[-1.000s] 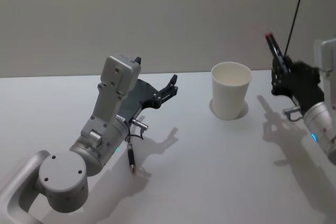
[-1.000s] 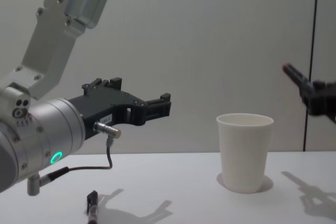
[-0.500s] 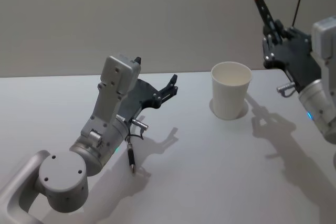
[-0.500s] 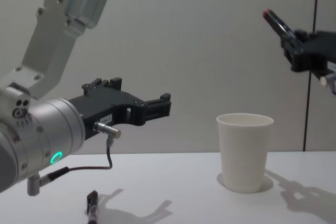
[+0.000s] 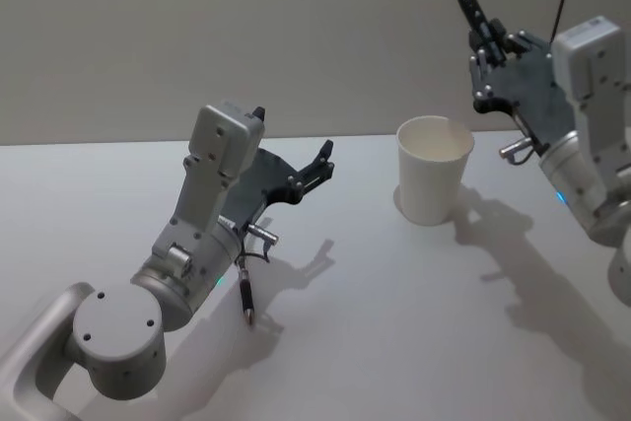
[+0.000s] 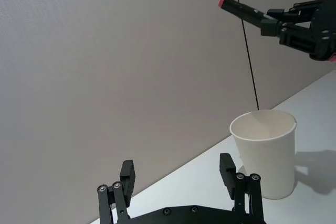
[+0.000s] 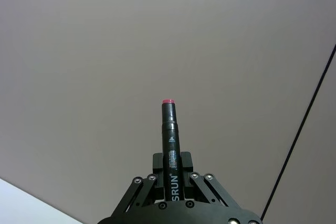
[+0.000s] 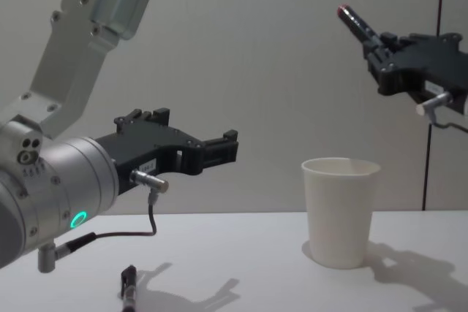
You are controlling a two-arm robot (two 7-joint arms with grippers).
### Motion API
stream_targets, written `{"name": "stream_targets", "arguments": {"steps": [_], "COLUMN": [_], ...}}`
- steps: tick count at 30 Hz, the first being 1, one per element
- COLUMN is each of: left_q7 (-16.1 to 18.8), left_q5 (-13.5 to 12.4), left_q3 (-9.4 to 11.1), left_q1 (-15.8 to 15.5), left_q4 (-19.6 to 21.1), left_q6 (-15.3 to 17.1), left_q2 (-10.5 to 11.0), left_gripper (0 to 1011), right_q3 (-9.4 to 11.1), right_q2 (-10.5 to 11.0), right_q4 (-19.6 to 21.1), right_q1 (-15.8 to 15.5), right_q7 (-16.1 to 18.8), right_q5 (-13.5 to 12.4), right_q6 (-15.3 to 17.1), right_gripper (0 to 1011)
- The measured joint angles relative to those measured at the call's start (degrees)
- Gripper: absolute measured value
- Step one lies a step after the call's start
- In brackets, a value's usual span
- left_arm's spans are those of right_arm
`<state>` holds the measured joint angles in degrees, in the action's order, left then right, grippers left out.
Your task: Place the pen into the pen holder.
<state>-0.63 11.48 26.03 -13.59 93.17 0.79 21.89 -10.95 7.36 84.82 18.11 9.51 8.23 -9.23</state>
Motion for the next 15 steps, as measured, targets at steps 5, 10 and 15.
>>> {"name": "stream_targets", "arguments": {"steps": [5, 10, 15], "left_q7": [0.0, 0.0, 0.0], "left_q5": [0.0, 0.0, 0.0], "left_q3": [0.0, 0.0, 0.0], "left_q1": [0.0, 0.0, 0.0], "left_q4": [0.0, 0.0, 0.0], "left_q6": [0.0, 0.0, 0.0], "left_q2": [0.0, 0.0, 0.0], "left_gripper": [1001, 1001, 1001], "right_q3": [-0.3, -0.7, -1.0], "right_q2": [-0.5, -1.1, -1.6], "right_q4": [-2.9, -5.8, -8.5], "right_q1": [1.5, 2.8, 4.1], "right_q7": [0.6, 1.3, 2.1], "right_q5": [0.9, 1.5, 1.8], "right_q6": [-1.1, -2.2, -3.8], "right_gripper": [183, 183, 183]}}
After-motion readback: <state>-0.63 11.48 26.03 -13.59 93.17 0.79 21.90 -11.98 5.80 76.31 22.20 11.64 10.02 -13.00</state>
